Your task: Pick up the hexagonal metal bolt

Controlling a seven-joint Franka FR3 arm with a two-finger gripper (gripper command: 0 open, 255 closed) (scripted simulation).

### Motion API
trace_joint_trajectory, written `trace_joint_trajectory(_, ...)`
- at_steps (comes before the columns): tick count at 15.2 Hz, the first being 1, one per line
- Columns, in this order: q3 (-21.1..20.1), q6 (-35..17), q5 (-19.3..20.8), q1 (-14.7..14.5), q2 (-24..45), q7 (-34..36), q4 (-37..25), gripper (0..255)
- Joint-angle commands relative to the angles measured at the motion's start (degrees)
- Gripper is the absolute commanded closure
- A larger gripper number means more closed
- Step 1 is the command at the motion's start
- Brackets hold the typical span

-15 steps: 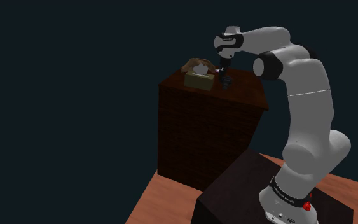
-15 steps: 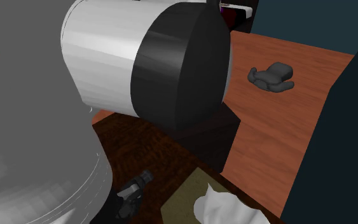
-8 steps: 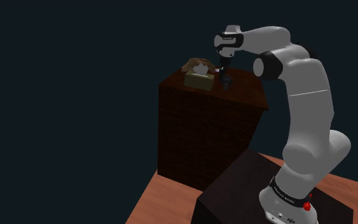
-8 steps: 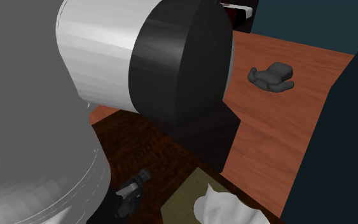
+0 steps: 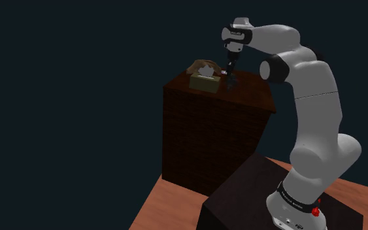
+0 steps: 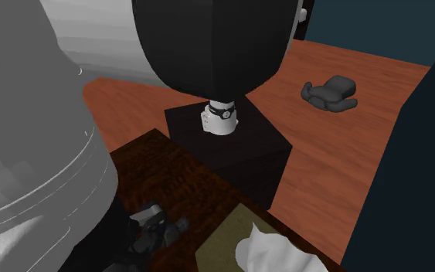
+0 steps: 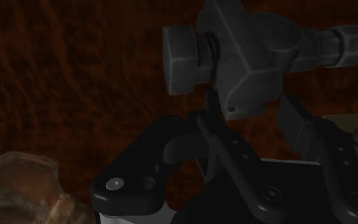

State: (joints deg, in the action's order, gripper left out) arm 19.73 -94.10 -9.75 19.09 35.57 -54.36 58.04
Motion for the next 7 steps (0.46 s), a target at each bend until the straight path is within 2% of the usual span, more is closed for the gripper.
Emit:
trace_joint_trajectory(1,0.0,1.8,-0.1,0.3,0.3,0.0,-2.1,255)
trace_joint_trajectory(5,-0.2,6.2,-0.5,1.5,2.2,0.2,-8.6,255)
trace_joint_trajectory(7,-0.2,6.4,-0.5,1.5,2.3,0.2,-8.8,255)
